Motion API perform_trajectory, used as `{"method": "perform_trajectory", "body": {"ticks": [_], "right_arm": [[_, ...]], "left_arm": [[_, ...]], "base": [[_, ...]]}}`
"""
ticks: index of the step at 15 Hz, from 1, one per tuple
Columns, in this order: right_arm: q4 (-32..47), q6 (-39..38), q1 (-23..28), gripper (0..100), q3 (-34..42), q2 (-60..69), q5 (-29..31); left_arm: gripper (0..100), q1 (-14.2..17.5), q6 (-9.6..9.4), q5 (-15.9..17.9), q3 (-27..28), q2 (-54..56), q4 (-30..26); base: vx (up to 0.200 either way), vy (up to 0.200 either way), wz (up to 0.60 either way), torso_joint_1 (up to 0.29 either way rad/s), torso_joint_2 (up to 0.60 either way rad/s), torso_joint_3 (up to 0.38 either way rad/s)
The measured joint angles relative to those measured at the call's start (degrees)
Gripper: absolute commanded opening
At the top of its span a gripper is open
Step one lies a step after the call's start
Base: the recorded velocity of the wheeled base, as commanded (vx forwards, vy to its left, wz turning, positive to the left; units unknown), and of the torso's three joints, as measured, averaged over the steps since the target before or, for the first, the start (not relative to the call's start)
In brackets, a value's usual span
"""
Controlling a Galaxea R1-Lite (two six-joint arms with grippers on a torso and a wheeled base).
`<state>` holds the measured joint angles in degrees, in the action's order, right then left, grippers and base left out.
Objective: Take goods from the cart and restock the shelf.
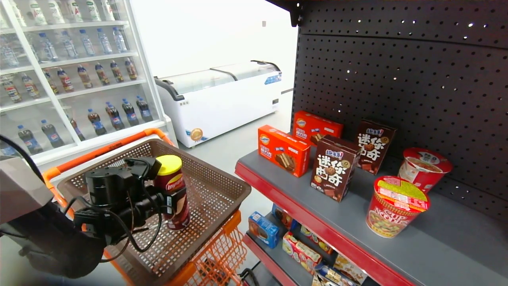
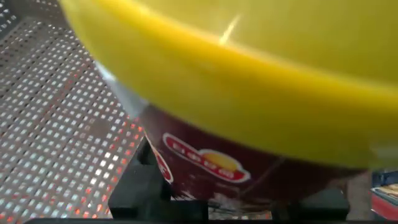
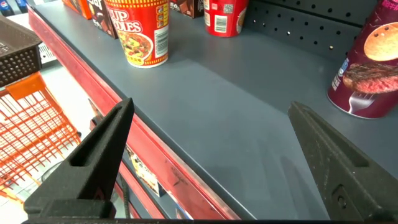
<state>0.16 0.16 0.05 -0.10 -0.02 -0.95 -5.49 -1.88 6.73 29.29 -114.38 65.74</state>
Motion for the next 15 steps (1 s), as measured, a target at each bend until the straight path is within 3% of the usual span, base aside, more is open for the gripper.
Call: {"method": "perform_trajectory", "body": {"ticks": [6,11,15], "right_arm": [[0.0,0.0,0.0,100,0.0,0.0,0.0],[0.0,0.0,0.0,100,0.0,0.0,0.0],[0.0,0.0,0.0,100,0.0,0.0,0.0]], "left_arm": [[0,0.4,1.83,0.8,3.7,16.1,-23.5],[0,0.2,3.11,2.4,0.0,30.8,-31.5],[0,1.8,3.44,2.5,-1.0,42.2,-42.1]], "base": [[0.0,0.0,0.0,0.0,0.0,0.0],[0.0,0.0,0.0,0.0,0.0,0.0],[0.0,0.0,0.0,0.0,0.0,0.0]]}}
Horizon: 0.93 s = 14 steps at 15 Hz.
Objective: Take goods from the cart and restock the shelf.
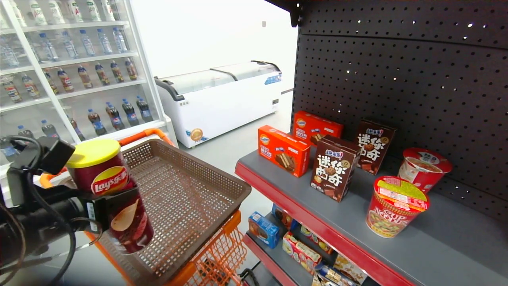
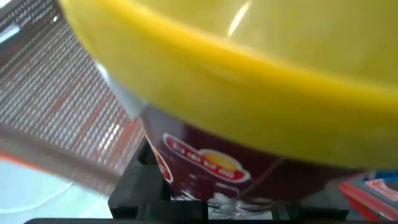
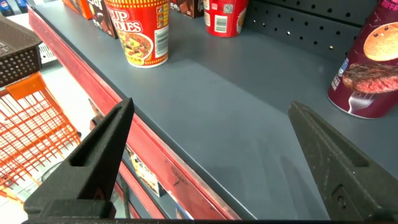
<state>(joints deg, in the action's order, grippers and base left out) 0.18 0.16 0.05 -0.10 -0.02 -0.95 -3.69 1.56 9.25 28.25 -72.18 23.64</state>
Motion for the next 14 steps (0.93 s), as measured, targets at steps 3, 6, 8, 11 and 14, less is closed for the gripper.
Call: {"method": "perform_trajectory", "body": {"ticks": [3,6,8,11,14], "right_arm": [[0.0,0.0,0.0,100,0.0,0.0,0.0],[0.0,0.0,0.0,100,0.0,0.0,0.0],[0.0,0.0,0.0,100,0.0,0.0,0.0],[0.0,0.0,0.0,100,0.0,0.0,0.0],[0.0,0.0,0.0,100,0.0,0.0,0.0]], "left_arm": [[0,1.0,0.05,0.0,-1.0,8.5,-8.4],[0,1.3,0.05,-0.3,-3.9,15.2,-10.1],[0,1.3,0.02,0.0,-5.4,18.6,-10.2],[0,1.0,-0.04,2.3,-6.0,21.4,-9.9],[0,1.0,-0.04,2.5,-6.5,22.8,-10.4]], "base": [[0.0,0.0,0.0,0.0,0.0,0.0],[0.0,0.0,0.0,0.0,0.0,0.0],[0.0,0.0,0.0,0.0,0.0,0.0],[0.0,0.0,0.0,0.0,0.0,0.0],[0.0,0.0,0.0,0.0,0.0,0.0]]}}
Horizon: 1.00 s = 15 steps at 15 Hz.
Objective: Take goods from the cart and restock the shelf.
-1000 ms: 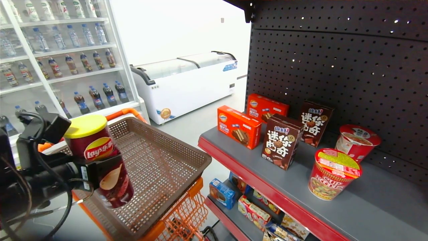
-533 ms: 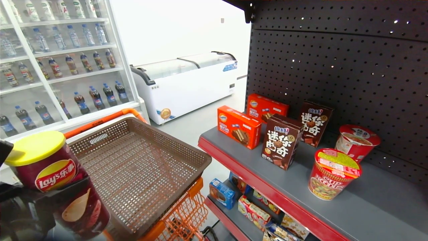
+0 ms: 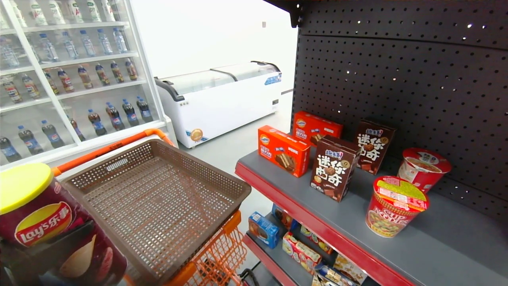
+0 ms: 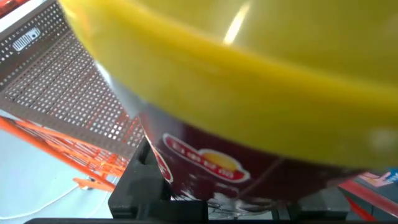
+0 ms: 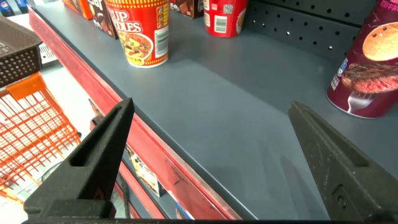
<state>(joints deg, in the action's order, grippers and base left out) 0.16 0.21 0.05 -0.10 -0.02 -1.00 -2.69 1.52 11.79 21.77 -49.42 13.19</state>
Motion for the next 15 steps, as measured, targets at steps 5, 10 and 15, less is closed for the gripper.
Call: {"method": "perform_trajectory", "body": {"ticks": [5,10,15], "right_arm": [[0.0,0.0,0.0,100,0.0,0.0,0.0],[0.0,0.0,0.0,100,0.0,0.0,-0.1],[-0.1,0.0,0.0,100,0.0,0.0,-0.1]], "left_arm": [[0,0.1,-0.3,0.1,-1.9,1.9,0.4],[0,0.0,-0.41,0.1,-6.5,5.4,0.2],[0,0.1,-0.29,0.0,-6.8,6.5,0.3]], "base": [[0.0,0.0,0.0,0.0,0.0,0.0],[0.0,0.0,0.0,0.0,0.0,0.0],[0.0,0.0,-0.6,-0.002,0.0,0.002]]}}
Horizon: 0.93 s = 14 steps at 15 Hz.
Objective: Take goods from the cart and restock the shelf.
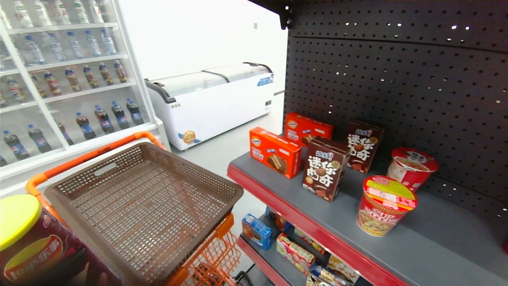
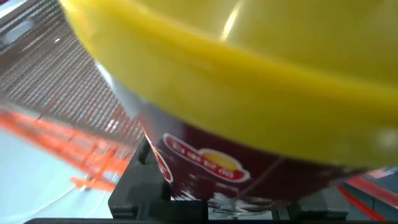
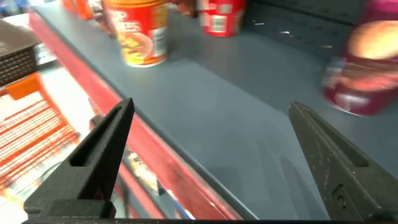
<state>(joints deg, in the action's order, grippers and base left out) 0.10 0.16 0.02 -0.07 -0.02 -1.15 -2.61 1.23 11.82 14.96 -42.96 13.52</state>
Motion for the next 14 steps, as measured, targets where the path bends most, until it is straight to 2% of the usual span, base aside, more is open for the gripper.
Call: {"method": "perform_trajectory", "body": {"ticks": [14], "right_arm": [[0.1,0.0,0.0,100,0.0,0.0,0.0]], "left_arm": [[0,0.0,0.16,0.1,-0.6,0.1,-0.3]], "base": [[0.0,0.0,-0.6,0.004,0.0,0.001]]}}
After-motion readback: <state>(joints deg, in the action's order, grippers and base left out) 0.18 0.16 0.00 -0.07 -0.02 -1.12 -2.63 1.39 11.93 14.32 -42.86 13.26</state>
